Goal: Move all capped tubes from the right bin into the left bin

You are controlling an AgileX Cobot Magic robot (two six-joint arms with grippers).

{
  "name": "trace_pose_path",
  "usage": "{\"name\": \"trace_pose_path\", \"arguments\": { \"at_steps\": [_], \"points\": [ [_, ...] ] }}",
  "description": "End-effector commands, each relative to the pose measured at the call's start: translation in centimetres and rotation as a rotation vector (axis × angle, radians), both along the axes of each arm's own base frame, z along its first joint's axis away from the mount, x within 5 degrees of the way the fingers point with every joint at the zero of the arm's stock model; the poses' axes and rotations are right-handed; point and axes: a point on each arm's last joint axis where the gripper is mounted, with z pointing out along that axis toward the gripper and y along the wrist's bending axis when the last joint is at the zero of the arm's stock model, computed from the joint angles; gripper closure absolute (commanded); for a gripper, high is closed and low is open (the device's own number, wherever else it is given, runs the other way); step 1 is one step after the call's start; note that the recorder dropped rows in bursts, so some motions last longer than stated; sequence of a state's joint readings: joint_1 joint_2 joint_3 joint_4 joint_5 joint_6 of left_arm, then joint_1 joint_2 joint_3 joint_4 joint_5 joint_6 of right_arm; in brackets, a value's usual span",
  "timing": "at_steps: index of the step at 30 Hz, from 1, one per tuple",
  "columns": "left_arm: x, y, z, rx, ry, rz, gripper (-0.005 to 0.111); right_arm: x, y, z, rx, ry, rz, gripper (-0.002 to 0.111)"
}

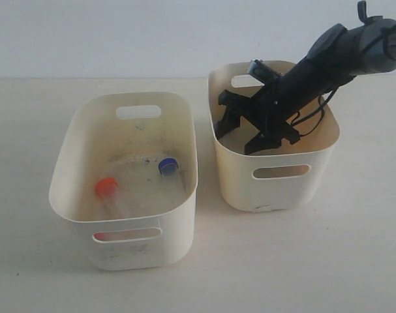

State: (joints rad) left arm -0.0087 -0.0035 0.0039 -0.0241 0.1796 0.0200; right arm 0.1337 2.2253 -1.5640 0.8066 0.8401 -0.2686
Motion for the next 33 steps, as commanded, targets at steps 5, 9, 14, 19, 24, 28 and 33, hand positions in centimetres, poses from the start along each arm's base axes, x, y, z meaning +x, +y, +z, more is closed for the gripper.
{"name": "trace_pose_path", "arguments": {
  "at_steps": [5,9,14,19,24,28,33],
  "points": [
    [0.0,0.0,0.2,-0.006,-0.008,-0.001,0.103,0.2,0.5,-0.1,-0.048,-0.016,-0.023,0.040],
    [0.0,0.0,0.2,-0.006,-0.008,-0.001,0.103,0.0,0.8,-0.5,-0.102,-0.019,-0.003,0.045],
    [0.0,0.0,0.2,-0.006,-0.008,-0.001,0.103,-0.1,1.5,-1.7,-0.115,0.000,0.005,0.049],
    [0.0,0.0,0.2,-0.006,-0.008,-0.001,0.103,-0.3,1.8,-3.6,-0.125,0.044,0.010,0.049],
    [0.0,0.0,0.2,-0.006,-0.008,-0.001,0.103,0.0,1.6,-4.0,-0.139,0.024,-0.011,0.049],
    [0.0,0.0,0.2,-0.006,-0.008,-0.001,0.103,0.0,1.6,-4.0,-0.143,0.025,-0.011,0.050],
    [0.0,0.0,0.2,-0.006,-0.008,-0.001,0.103,0.0,1.6,-4.0,-0.151,0.027,-0.006,0.078]
  ]
}}
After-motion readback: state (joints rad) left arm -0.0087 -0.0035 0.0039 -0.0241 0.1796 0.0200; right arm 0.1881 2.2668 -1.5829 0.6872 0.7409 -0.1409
